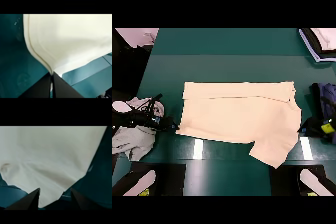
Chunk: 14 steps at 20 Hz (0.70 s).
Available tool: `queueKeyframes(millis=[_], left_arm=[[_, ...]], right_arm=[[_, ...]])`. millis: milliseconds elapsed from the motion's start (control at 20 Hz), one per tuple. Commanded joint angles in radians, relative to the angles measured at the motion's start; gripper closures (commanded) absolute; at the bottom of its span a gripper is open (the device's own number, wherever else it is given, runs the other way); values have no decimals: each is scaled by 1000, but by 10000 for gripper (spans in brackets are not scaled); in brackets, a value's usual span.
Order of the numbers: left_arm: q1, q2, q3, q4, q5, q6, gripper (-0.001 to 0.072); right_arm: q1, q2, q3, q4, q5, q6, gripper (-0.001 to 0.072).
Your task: Fold the shirts.
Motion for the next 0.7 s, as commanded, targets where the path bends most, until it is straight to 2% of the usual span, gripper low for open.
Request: queueKeyframes(millis=[0, 400, 450, 500, 550, 600, 650], left_arm=[[0, 1, 26, -1, 6, 1, 683], [0, 1, 26, -2, -3, 1, 683], [0, 1, 26, -2, -4, 1, 683], [0, 1, 26, -2, -4, 2, 683], [0, 1, 26, -2, -3, 1, 683], [0, 1, 26, -2, -3, 2, 683], [0, 1, 26, -2, -5, 1, 683]], right_arm=[[0, 79, -149, -64, 0, 84, 253], [1, 5, -268, 82, -97, 95, 267], [1, -4, -269, 80, -102, 88, 302], [1, -10, -268, 81, -102, 77, 390], [1, -13, -269, 80, -102, 70, 443], [1, -11, -268, 81, -101, 61, 534], [1, 2, -269, 81, -97, 44, 680]])
